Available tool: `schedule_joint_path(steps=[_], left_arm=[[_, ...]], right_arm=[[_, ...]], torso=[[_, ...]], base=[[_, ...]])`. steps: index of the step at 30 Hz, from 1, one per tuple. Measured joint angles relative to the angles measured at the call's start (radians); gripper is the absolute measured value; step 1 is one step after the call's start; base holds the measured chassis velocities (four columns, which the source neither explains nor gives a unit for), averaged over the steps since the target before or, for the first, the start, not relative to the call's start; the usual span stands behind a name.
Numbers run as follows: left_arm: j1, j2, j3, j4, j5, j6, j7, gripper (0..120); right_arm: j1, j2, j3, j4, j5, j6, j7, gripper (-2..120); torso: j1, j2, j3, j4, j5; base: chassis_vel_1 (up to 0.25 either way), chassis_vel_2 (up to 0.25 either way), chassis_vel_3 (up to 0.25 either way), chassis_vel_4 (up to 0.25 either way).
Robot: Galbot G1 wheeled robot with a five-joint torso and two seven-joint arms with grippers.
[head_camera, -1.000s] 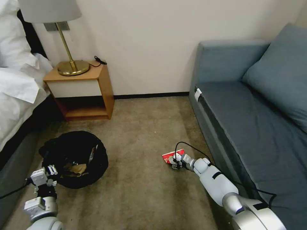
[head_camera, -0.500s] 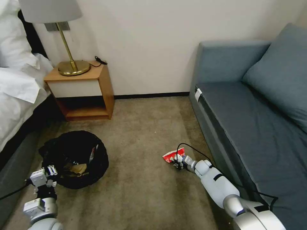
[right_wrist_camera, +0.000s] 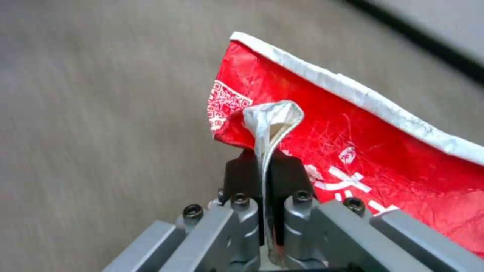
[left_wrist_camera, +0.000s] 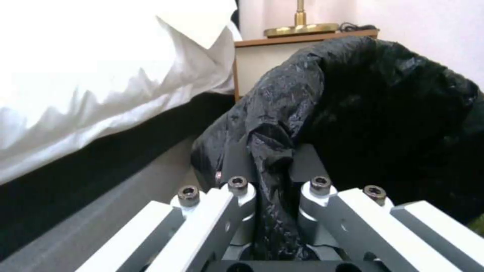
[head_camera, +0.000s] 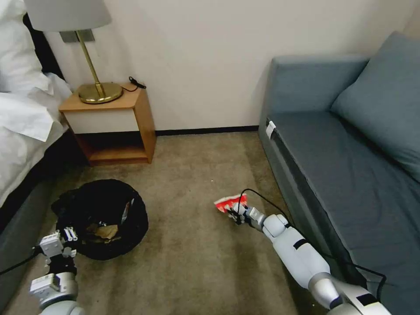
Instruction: Pick up the trash bin, then pick up the garbage on the floor and place it into the trash bin.
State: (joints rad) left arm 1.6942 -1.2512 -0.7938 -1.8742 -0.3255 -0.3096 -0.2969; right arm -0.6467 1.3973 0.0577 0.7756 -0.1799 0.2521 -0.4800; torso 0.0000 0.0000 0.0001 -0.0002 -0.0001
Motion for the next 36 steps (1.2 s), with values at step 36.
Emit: schedule_joint_path(steps=[36], left_arm=[[-0.046,-0.036,0.029,0.022,0.028,-0.057,0.083,7]], right_arm=[[-0.01,0.173,-0.592,0.495,0.945,-0.052,0.074,2]], torso=[[0.0,0.0,0.0,0.0003,0.0]], base=[[0.0,0.0,0.0,0.0]])
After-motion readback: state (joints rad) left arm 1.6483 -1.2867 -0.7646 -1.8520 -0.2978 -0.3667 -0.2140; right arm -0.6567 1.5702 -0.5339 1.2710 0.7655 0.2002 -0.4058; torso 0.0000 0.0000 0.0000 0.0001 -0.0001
